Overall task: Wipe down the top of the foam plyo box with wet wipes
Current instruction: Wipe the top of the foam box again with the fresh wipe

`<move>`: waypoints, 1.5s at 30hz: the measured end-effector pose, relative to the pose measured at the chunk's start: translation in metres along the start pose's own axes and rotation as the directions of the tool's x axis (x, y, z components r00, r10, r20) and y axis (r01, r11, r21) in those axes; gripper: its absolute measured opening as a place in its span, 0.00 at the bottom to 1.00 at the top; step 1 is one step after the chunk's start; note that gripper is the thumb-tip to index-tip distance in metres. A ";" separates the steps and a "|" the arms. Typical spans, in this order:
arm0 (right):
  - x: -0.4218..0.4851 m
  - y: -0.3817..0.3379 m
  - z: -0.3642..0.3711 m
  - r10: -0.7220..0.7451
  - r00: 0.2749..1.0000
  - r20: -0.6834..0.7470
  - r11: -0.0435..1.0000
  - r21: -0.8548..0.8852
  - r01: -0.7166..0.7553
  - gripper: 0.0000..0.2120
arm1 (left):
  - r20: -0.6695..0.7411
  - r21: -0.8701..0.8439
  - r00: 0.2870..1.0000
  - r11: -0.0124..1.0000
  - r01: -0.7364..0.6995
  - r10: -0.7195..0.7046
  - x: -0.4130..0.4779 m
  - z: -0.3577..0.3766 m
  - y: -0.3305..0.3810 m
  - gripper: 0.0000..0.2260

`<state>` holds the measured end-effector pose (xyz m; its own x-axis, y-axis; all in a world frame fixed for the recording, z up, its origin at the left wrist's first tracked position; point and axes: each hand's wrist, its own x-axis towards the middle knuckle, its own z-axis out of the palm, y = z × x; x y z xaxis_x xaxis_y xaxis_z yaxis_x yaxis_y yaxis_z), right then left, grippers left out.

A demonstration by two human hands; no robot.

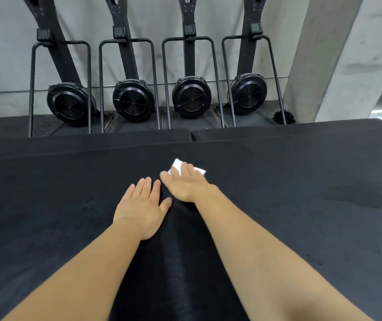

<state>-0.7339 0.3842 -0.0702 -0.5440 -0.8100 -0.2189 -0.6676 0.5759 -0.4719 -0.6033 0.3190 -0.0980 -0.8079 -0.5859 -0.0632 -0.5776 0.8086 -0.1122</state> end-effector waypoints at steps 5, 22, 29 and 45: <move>-0.006 0.000 0.007 -0.101 0.993 0.067 0.992 -0.071 0.106 0.29 | -0.024 -0.012 1.000 1.000 -0.008 0.008 -0.002 0.001 -0.001 0.30; 0.032 0.113 -0.058 0.238 0.961 -0.142 0.946 -0.190 -0.262 0.27 | -0.018 -0.036 1.000 0.999 0.012 -0.013 0.002 0.007 -0.001 0.30; -0.016 0.049 -0.012 0.022 0.998 -0.061 0.994 -0.103 -0.028 0.28 | -0.014 -0.056 1.000 0.998 0.008 -0.009 0.001 0.006 -0.001 0.30; -0.014 0.057 -0.015 0.019 1.000 -0.008 0.987 -0.159 -0.020 0.28 | -0.013 -0.087 1.000 0.996 0.008 -0.009 0.000 0.006 -0.003 0.30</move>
<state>-0.7725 0.4300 -0.0810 -0.5608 -0.7980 -0.2205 -0.7287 0.6022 -0.3261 -0.6015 0.3165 -0.1035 -0.8043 -0.5923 -0.0489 -0.5917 0.8057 -0.0261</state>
